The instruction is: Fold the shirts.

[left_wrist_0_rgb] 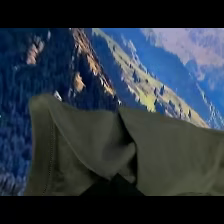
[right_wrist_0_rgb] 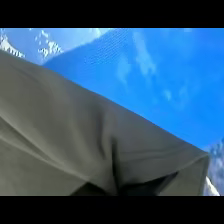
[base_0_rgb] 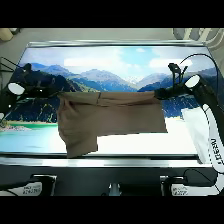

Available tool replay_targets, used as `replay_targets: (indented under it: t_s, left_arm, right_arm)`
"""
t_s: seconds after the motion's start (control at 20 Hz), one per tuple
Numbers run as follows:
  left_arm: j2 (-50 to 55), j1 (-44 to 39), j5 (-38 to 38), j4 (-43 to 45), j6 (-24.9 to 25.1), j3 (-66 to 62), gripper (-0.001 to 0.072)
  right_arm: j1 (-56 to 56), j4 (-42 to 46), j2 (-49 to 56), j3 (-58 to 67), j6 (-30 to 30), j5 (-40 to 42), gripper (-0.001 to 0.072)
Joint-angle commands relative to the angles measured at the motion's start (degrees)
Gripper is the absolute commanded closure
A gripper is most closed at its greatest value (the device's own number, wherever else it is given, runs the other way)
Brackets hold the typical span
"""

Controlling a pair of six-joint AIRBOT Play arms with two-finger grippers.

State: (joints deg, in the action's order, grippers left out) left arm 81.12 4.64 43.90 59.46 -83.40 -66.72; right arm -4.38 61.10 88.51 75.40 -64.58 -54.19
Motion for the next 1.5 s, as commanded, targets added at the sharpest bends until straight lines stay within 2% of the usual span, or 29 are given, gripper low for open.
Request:
replay_targets:
  t_s: [0.0,0.05,0.1,0.25,0.35,0.45,0.65,0.8,0.95,1.05,1.15,1.2,1.25,1.4,1.45]
  left_arm:
    - [3.43,-2.56,1.51,-1.44,-0.15,-0.11,0.0512]
    - [3.39,-1.77,5.35,-1.14,-0.15,-1.73,0.0280]
    - [3.39,-0.13,11.15,-0.04,-0.11,-4.13,0.0142]
    - [2.82,6.49,30.51,4.28,0.39,-7.98,0.0182]
    - [0.48,10.25,37.18,5.97,1.14,-2.84,0.0213]
    - [-3.37,11.98,36.39,6.14,1.16,7.17,0.0213]
    - [-8.22,11.43,29.05,3.80,5.31,24.92,0.0214]
    - [-7.50,9.73,23.32,0.81,5.64,28.39,0.0214]
    - [-6.93,6.97,18.71,-0.20,5.40,28.33,0.0219]
    - [-6.93,5.81,16.13,-1.03,5.35,28.26,0.0343]
    - [-6.93,5.38,14.82,-1.03,3.69,28.17,0.0555]
    - [-6.95,5.38,14.73,-1.03,3.74,28.06,0.0600]
    - [-7.10,5.40,14.73,-1.03,4.00,28.04,0.0677]
    - [-7.87,5.40,14.73,-1.03,4.17,28.04,0.0685]
    - [-8.31,5.40,14.73,-1.05,4.55,28.02,0.0685]
  right_arm:
    - [-0.52,-3.67,2.01,0.42,-0.11,2.67,0.0341]
    - [-2.10,-3.56,1.51,2.14,2.34,-0.92,0.0170]
    - [-4.61,-2.80,0.83,4.76,6.60,-6.27,0.0155]
    - [-14.56,6.05,-0.81,10.01,8.07,-23.28,0.0170]
    - [-20.52,9.44,-0.96,7.87,7.28,-32.87,0.0226]
    - [-23.41,9.86,-1.01,2.89,9.14,-37.18,0.0224]
    - [-23.26,8.35,-1.01,-6.25,10.49,-35.52,0.0223]
    - [-22.23,8.57,-1.01,-8.55,11.34,-34.03,0.0173]
    - [-20.98,8.55,-0.81,-9.79,11.93,-32.06,0.0162]
    - [-19.39,8.66,-0.72,-11.41,12.48,-29.90,0.0150]
    - [-17.05,8.59,-0.59,-13.42,13.00,-26.43,0.0104]
    - [-15.80,8.55,-0.15,-13.92,12.98,-25.00,0.0084]
    - [-14.58,8.55,0.76,-13.99,12.85,-24.20,0.0084]
    - [-11.65,6.97,3.93,-13.99,12.09,-23.10,0.0102]
    - [-10.69,5.81,4.68,-13.99,12.09,-22.73,0.0165]
